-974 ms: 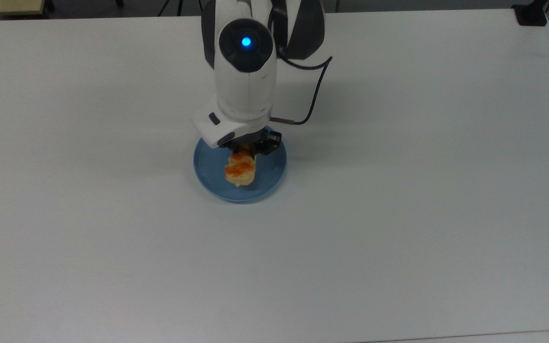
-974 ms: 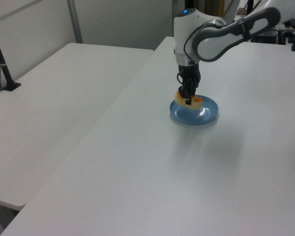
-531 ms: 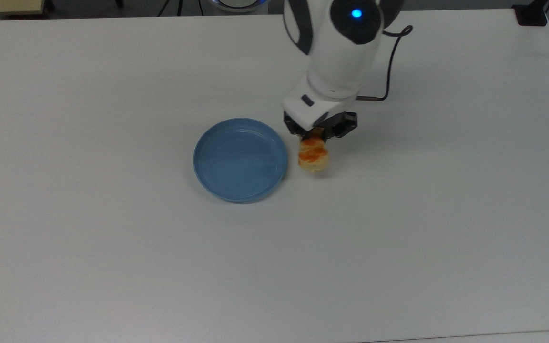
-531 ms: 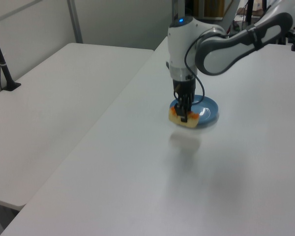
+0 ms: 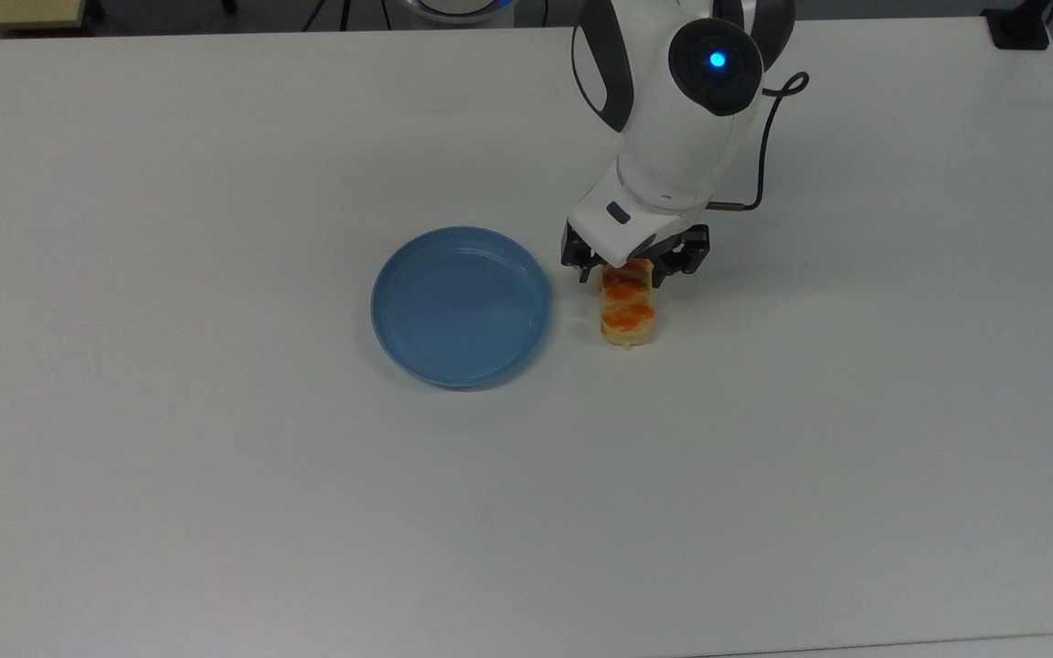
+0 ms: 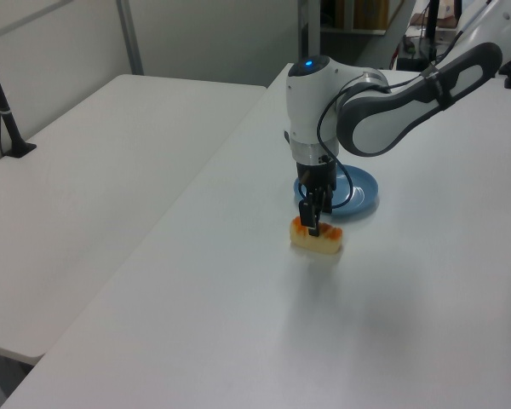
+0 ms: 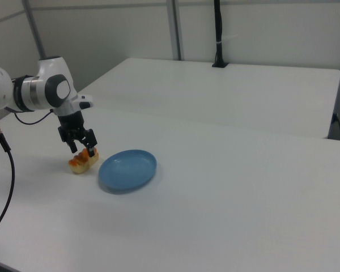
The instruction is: Put the bread on the table
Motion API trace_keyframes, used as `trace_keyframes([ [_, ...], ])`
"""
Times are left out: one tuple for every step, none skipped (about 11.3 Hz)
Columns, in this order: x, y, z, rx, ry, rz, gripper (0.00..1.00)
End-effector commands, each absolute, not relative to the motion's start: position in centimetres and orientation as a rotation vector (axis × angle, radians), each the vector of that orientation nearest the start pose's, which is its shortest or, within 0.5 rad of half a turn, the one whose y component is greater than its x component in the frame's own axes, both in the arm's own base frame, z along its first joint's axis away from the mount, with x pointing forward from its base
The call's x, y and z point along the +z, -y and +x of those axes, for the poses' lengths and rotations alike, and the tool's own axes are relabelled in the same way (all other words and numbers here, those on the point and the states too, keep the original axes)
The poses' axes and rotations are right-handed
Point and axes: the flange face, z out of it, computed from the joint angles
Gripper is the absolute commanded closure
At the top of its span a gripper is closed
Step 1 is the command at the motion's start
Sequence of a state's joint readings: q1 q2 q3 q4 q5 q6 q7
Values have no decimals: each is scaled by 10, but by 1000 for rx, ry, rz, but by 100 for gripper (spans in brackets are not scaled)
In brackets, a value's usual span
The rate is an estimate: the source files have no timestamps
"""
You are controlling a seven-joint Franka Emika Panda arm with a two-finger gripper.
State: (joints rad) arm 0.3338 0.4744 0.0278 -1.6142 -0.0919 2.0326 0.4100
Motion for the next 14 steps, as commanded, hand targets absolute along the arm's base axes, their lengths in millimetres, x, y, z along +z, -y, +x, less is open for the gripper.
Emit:
trace_keyframes([
  [381,-226,631,-68,-11,-3254,0],
  [398,-217,631,-84,-22,-3255,0],
  [421,-205,625,-68,-10,-3266,0],
  [450,-184,620,-52,28,-3269,0],
  [473,-166,613,-24,52,-3276,0],
  [496,-149,607,-39,32,-3275,0],
  [517,-127,603,-61,-21,-3264,0],
  [539,-103,596,-78,-70,-3254,0],
  [564,-86,582,-72,-45,-3251,0],
  [576,-69,571,-35,-24,-3231,0],
  [589,-53,561,-17,-3,-3185,0],
  [596,-43,555,11,-21,-3149,0],
  [598,-39,553,30,-33,-3148,0],
  [599,-39,552,31,-43,-3148,0],
])
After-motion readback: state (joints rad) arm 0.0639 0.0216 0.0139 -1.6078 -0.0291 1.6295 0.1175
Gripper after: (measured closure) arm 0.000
